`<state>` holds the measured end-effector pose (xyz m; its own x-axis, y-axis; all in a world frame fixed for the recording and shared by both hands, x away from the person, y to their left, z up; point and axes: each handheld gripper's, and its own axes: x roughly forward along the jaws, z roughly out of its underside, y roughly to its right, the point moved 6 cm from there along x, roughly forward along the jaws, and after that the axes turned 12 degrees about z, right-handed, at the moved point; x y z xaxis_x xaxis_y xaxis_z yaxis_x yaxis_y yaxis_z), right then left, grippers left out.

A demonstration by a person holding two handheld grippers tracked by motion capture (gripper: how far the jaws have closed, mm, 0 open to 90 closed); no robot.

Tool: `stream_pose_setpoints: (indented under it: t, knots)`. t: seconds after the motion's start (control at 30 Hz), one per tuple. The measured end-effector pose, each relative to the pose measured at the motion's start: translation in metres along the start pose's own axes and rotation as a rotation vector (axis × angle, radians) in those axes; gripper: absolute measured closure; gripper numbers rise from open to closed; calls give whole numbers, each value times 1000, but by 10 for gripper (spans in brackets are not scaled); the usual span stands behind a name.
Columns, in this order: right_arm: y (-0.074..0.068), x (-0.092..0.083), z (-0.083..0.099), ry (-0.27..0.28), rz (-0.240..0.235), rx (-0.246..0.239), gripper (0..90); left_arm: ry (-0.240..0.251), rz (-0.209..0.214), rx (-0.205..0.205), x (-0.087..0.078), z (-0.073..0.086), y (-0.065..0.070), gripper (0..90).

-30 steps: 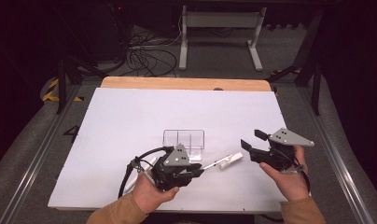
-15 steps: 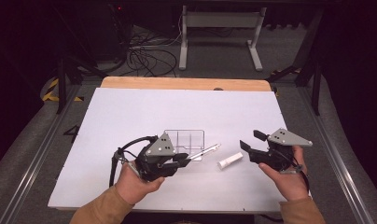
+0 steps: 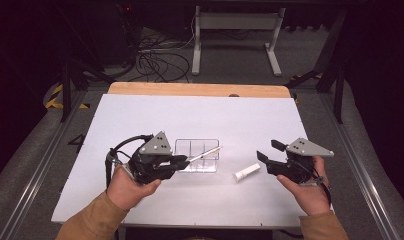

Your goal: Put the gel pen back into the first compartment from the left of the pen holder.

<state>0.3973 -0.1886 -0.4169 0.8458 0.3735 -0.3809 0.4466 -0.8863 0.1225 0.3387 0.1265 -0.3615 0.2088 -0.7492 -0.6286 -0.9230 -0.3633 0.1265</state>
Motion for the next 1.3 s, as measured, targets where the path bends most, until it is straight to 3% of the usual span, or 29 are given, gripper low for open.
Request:
stream_pose_setpoints:
  t: [0.37,0.77,0.97,1.3]
  knots:
    - [-1,1,1,-9,-2,-1,347,-52,-21,-55,-15,5,-20,798]
    - [-2,2,1,-12,-3,0,347,-73,-61,-110,-34,19,-36,799]
    - [-3,2,1,-14,-5,-1,347,-93,-59,-111,-37,22,-39,798]
    - [-3,2,2,-16,-4,-7,347,-179,-75,-110,-41,23,-47,798]
